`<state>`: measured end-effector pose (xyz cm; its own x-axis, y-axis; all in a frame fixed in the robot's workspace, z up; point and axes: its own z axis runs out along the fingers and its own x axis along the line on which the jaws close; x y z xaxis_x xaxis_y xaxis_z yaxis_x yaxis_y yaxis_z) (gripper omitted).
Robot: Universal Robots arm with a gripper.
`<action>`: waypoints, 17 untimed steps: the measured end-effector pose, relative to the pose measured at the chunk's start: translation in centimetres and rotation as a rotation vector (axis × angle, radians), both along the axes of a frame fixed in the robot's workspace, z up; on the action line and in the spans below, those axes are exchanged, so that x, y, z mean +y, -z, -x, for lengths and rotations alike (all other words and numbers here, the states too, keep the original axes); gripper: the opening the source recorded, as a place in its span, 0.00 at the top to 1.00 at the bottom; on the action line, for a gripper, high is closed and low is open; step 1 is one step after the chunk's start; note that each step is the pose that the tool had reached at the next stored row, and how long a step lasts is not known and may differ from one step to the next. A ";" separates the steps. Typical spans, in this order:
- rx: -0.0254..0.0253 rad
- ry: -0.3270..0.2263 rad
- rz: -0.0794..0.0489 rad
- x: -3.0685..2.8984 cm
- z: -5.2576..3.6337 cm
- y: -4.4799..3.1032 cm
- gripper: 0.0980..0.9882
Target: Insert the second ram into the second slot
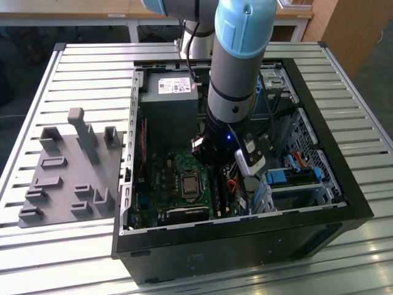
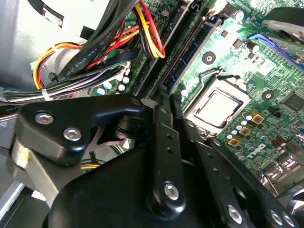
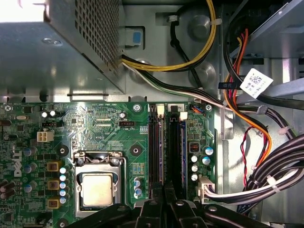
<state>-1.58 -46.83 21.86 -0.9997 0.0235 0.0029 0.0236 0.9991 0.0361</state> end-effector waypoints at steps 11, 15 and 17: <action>-0.0001 0.000 0.000 0.00 0.00 -1.03 0.88; -0.0001 0.000 0.000 0.00 0.00 -1.30 0.89; -0.0001 0.000 0.000 0.00 -0.02 -1.22 0.97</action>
